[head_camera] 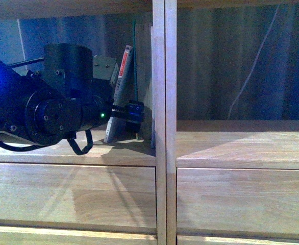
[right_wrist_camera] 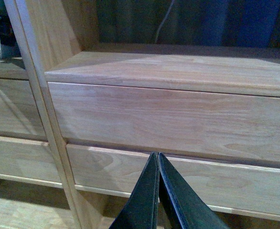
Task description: Organize books on shelf
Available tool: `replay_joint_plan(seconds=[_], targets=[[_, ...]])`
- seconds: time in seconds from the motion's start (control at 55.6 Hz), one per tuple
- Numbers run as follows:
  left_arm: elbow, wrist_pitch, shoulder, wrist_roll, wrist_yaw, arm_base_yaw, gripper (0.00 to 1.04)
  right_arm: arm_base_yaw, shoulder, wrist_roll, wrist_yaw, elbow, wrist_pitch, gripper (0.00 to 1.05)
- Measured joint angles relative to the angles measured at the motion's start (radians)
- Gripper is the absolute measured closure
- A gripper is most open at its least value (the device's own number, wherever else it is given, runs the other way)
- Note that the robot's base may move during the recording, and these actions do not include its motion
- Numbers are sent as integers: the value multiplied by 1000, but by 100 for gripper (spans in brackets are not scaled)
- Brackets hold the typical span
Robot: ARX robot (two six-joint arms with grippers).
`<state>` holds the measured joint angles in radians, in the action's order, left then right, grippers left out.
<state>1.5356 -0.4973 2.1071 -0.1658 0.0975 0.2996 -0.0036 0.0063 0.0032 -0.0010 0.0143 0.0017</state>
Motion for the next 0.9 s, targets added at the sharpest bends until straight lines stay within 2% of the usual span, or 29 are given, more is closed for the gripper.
replay_joint_plan(seconds=[0.378, 0.594, 0.738, 0.9], targets=[[-240, 6, -224, 62, -58, 1, 7, 0, 0, 0, 0, 0, 0, 102], [-426, -17, -383, 93, -127, -13, 7, 0, 0, 0, 0, 0, 0, 102], [-605, -93, -556, 101, -208, -52, 7, 0, 0, -1, 0, 0, 0, 101], [-817, -125, -791, 113, -340, -150, 7, 0, 0, 0, 0, 0, 0, 76]])
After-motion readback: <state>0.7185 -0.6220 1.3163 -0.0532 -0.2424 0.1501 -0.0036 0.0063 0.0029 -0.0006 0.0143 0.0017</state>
